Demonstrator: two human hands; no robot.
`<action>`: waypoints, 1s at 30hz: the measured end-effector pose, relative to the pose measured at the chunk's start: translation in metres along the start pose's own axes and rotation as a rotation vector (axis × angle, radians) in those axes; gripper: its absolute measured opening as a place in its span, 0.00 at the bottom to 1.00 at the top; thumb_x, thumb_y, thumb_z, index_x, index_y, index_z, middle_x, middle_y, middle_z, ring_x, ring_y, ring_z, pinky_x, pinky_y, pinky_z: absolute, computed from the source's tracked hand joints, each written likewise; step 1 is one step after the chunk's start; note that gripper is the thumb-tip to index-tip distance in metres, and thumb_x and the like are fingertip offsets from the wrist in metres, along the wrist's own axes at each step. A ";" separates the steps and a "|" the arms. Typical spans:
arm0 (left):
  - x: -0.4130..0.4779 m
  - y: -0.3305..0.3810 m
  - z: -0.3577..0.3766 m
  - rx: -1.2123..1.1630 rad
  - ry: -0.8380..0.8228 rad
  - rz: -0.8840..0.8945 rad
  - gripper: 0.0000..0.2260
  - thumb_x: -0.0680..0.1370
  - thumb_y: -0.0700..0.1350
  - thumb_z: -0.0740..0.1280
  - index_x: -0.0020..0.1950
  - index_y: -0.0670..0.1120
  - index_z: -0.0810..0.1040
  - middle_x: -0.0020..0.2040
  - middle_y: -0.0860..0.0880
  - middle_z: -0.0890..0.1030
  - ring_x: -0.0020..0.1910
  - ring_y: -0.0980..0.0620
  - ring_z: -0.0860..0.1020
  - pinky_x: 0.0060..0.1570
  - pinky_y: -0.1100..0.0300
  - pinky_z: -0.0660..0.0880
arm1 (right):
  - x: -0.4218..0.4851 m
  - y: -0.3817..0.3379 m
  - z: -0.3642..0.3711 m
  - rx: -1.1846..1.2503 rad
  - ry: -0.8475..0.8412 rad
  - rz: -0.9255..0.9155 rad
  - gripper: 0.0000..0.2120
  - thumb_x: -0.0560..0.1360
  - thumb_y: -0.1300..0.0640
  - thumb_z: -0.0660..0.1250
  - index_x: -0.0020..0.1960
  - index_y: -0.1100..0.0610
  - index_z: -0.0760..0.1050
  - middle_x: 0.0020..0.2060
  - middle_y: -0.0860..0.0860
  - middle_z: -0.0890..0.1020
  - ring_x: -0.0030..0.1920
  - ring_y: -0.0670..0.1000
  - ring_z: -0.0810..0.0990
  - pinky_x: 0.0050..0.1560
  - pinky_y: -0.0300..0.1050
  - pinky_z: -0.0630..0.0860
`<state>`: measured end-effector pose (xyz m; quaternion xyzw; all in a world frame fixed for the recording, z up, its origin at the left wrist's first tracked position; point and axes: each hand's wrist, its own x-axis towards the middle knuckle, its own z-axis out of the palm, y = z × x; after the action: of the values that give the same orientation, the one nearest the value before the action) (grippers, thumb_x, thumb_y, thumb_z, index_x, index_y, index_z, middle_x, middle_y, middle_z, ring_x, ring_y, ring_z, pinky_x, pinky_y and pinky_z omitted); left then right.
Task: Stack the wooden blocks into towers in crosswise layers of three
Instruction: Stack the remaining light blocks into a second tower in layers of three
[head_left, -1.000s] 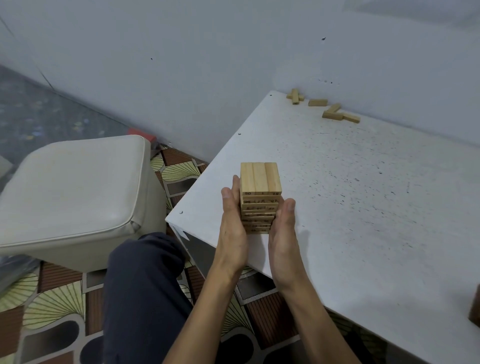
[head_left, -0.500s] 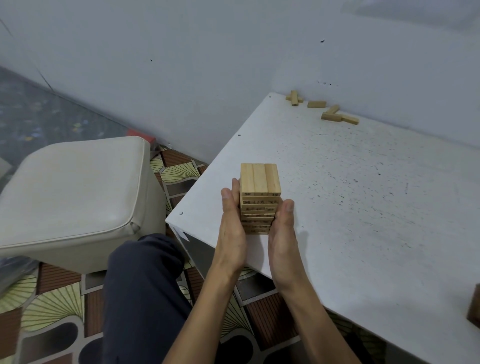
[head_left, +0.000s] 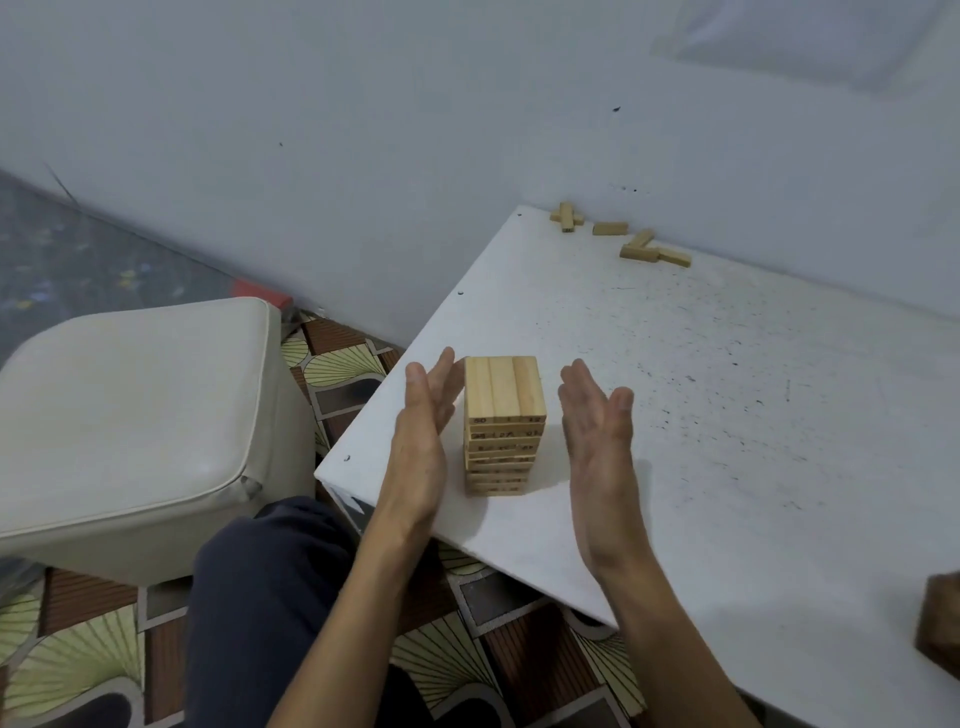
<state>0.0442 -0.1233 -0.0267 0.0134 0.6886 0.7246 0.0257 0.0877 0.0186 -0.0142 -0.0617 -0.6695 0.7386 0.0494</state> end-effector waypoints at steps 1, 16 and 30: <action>0.007 0.004 -0.001 0.012 -0.002 0.003 0.36 0.76 0.70 0.42 0.77 0.54 0.64 0.71 0.57 0.74 0.71 0.60 0.70 0.76 0.51 0.59 | 0.007 -0.003 -0.005 -0.017 0.018 -0.008 0.46 0.66 0.17 0.47 0.77 0.40 0.60 0.74 0.35 0.67 0.73 0.35 0.64 0.77 0.45 0.54; 0.215 0.038 0.048 0.681 -0.265 0.296 0.16 0.82 0.49 0.64 0.69 0.49 0.75 0.59 0.52 0.80 0.56 0.54 0.80 0.59 0.60 0.74 | 0.195 -0.046 -0.065 -0.738 0.357 -0.181 0.13 0.80 0.57 0.64 0.64 0.54 0.78 0.57 0.50 0.82 0.46 0.45 0.78 0.46 0.32 0.70; 0.353 0.012 0.121 1.448 -0.216 0.528 0.19 0.84 0.55 0.53 0.72 0.54 0.72 0.60 0.43 0.78 0.59 0.39 0.73 0.57 0.49 0.63 | 0.325 -0.032 -0.120 -1.617 0.169 0.013 0.22 0.78 0.46 0.57 0.69 0.49 0.73 0.59 0.58 0.76 0.63 0.65 0.68 0.71 0.63 0.58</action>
<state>-0.3018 0.0162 -0.0139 0.2610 0.9579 0.0714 -0.0957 -0.2143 0.1900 -0.0016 -0.1378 -0.9896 0.0197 0.0357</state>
